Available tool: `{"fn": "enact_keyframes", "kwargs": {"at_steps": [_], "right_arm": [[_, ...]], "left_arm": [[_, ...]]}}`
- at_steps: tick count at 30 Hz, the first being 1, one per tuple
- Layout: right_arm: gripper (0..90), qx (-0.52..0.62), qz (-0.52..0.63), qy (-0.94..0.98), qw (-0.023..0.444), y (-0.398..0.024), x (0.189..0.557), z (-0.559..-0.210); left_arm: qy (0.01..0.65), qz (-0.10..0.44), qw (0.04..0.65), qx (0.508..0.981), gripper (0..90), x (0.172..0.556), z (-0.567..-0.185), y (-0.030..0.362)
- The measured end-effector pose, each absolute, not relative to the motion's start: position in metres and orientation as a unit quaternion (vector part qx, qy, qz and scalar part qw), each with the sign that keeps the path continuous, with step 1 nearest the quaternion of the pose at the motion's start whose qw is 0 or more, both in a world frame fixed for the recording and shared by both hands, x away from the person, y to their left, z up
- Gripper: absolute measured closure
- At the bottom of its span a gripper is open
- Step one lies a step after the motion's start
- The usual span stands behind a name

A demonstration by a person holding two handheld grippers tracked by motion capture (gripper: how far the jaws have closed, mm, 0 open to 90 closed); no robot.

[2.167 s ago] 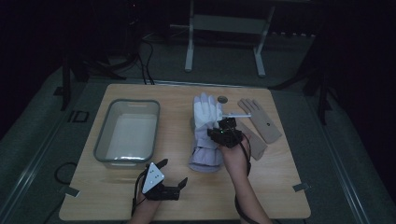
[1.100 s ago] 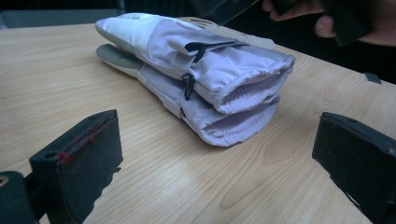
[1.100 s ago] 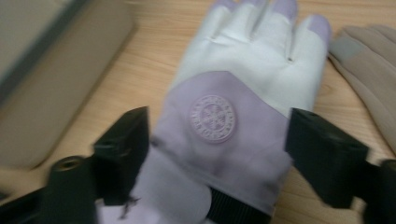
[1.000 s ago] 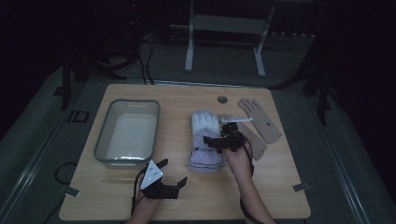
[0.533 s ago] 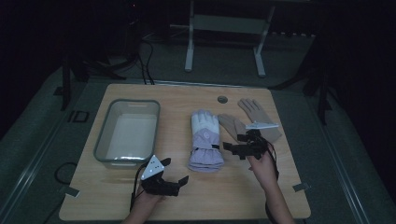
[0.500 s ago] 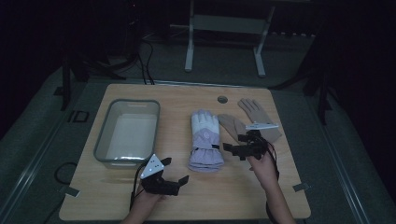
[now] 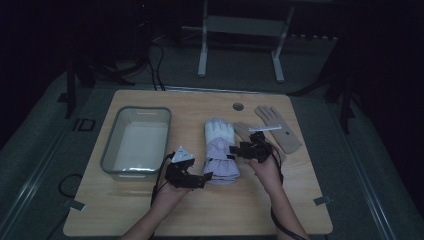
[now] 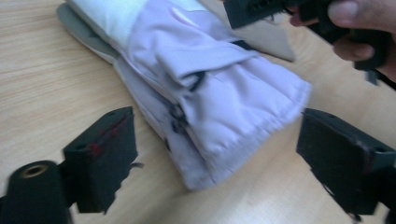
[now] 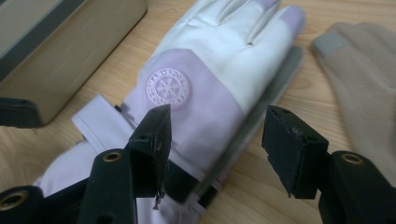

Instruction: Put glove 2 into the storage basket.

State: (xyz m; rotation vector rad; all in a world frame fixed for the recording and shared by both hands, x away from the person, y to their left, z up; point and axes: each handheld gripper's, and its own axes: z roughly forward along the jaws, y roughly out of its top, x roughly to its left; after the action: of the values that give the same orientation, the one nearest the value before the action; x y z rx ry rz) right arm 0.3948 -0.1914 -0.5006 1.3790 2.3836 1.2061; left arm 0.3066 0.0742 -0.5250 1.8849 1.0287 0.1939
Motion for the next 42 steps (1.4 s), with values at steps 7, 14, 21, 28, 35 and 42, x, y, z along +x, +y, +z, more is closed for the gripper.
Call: {"fn": "enact_keyframes", "kwargs": {"at_steps": [7,14,21,28,35,42], "right_arm": [[40.8,0.494,0.328,0.804,0.051,-0.178,0.403,-0.525],[42.3,0.520,0.331,0.787,-0.019,-0.179,0.405,-0.541],[63.0,0.505,0.343,0.791,-0.046,-0.176,0.404,-0.544],[77.4,0.500,0.354,0.790,-0.017,-0.172,0.395,-0.537],[79.7,0.498,0.363,0.788,0.002,-0.173,0.389,-0.524],[79.7,0.495,0.395,0.773,0.024,-0.179,0.384,-0.495]], "left_arm": [[0.451,0.037,0.416,0.789,14.8,0.323,-0.547,0.062],[0.447,0.010,0.400,0.800,21.1,0.323,-0.559,0.057],[0.442,-0.020,0.411,0.797,44.5,0.321,-0.565,0.059],[0.434,-0.015,0.412,0.801,68.6,0.319,-0.558,0.059],[0.418,-0.015,0.416,0.808,70.9,0.322,-0.544,0.060],[0.397,-0.003,0.422,0.815,71.1,0.329,-0.514,0.062]]}}
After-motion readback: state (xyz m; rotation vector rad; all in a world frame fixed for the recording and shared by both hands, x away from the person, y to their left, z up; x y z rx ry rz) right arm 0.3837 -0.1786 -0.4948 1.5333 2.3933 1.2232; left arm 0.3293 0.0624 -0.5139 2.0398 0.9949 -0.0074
